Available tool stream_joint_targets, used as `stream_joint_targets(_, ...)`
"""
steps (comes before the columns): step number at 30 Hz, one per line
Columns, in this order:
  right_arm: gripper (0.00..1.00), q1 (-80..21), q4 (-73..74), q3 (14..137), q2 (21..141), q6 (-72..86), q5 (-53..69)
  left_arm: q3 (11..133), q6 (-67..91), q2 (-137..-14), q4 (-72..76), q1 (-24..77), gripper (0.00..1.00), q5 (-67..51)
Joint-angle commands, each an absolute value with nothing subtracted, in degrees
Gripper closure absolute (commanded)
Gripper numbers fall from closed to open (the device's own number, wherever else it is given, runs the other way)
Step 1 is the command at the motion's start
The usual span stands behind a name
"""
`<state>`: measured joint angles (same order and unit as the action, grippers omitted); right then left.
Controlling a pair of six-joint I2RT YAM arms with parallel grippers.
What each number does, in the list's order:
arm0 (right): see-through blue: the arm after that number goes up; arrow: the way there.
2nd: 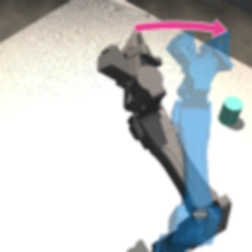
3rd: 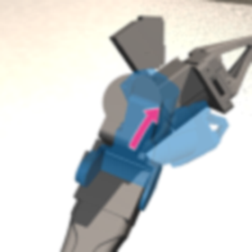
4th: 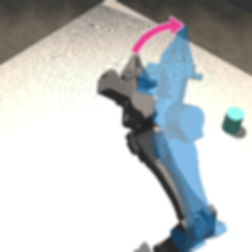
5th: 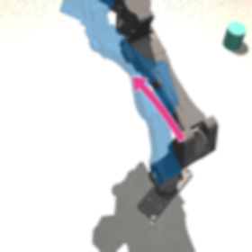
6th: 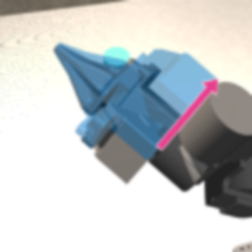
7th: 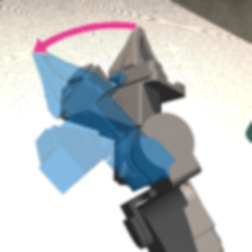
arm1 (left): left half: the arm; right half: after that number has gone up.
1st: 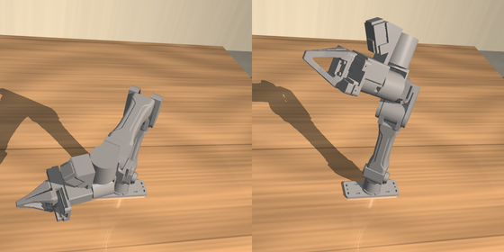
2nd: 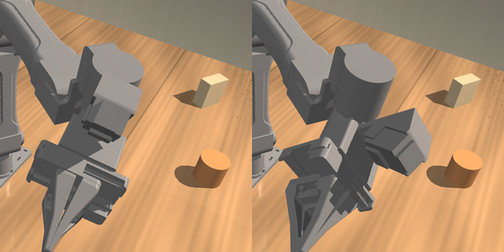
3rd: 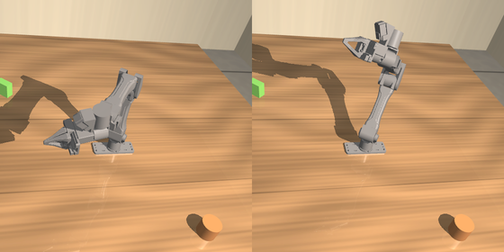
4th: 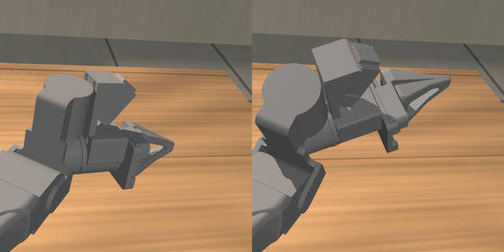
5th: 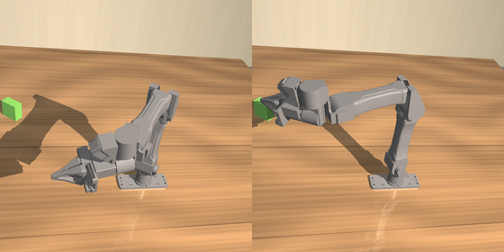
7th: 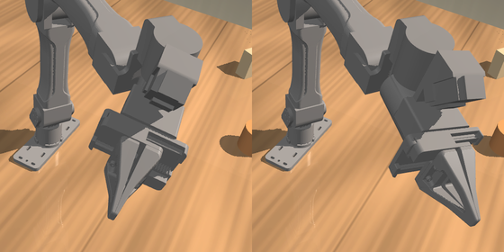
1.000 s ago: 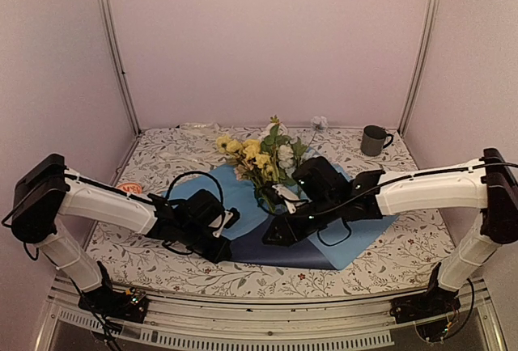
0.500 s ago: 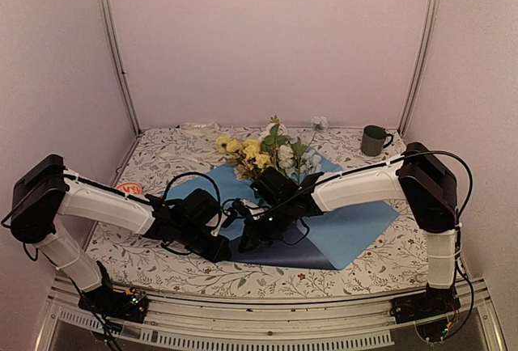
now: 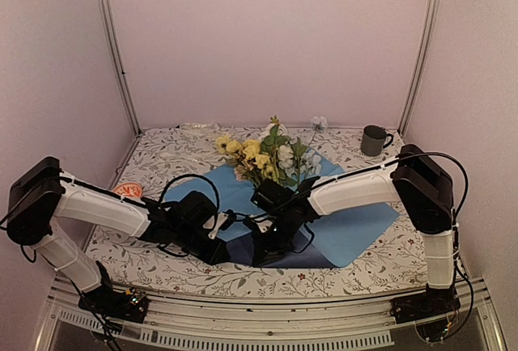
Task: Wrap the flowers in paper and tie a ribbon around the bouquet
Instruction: Press the fold line of the 1/4-folded wrapping paper.
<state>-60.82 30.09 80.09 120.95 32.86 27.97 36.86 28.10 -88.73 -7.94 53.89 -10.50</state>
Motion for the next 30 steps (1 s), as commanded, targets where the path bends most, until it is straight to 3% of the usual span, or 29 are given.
stream_joint_targets(1,1.00,-61.46,38.44,75.75,120.30,33.55,22.05,34.48,27.43,-89.16,-12.33,52.87,0.93,-9.68)
stream_joint_targets(30,1.00,-50.11,38.19,46.25,98.86,34.34,16.26,32.38,26.89,-88.62,-13.72,51.00,0.93,-9.23)
